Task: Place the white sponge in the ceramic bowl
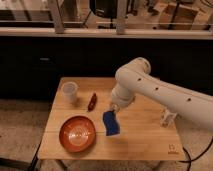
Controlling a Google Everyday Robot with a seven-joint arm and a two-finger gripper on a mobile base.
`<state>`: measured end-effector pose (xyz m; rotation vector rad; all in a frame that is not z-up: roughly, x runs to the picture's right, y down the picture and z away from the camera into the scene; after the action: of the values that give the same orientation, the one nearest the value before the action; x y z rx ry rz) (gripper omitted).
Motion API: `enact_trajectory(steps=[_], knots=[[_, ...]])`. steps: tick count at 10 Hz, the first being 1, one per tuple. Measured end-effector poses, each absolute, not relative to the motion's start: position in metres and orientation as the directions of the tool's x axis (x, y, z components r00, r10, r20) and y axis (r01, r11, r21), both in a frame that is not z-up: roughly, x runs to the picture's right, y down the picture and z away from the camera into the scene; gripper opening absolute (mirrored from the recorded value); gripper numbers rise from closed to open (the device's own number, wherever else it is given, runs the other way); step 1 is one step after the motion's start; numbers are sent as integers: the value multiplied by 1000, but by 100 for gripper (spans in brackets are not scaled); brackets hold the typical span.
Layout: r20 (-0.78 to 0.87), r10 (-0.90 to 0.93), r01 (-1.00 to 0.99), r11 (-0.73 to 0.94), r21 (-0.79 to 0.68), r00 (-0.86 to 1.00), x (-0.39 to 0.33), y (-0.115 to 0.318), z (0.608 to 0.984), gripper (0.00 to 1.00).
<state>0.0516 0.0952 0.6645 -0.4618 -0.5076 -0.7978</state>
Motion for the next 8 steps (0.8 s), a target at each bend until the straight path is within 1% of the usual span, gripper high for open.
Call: enact_trajectory(steps=[2, 4, 6, 8], knots=[[632, -529, 761, 630, -154, 566, 50, 94, 663, 6], [621, -560, 786, 598, -155, 549, 38, 104, 670, 0], [610, -596, 819, 550, -164, 522, 8, 115, 677, 0], [621, -590, 820, 550, -159, 516, -4, 115, 675, 0]])
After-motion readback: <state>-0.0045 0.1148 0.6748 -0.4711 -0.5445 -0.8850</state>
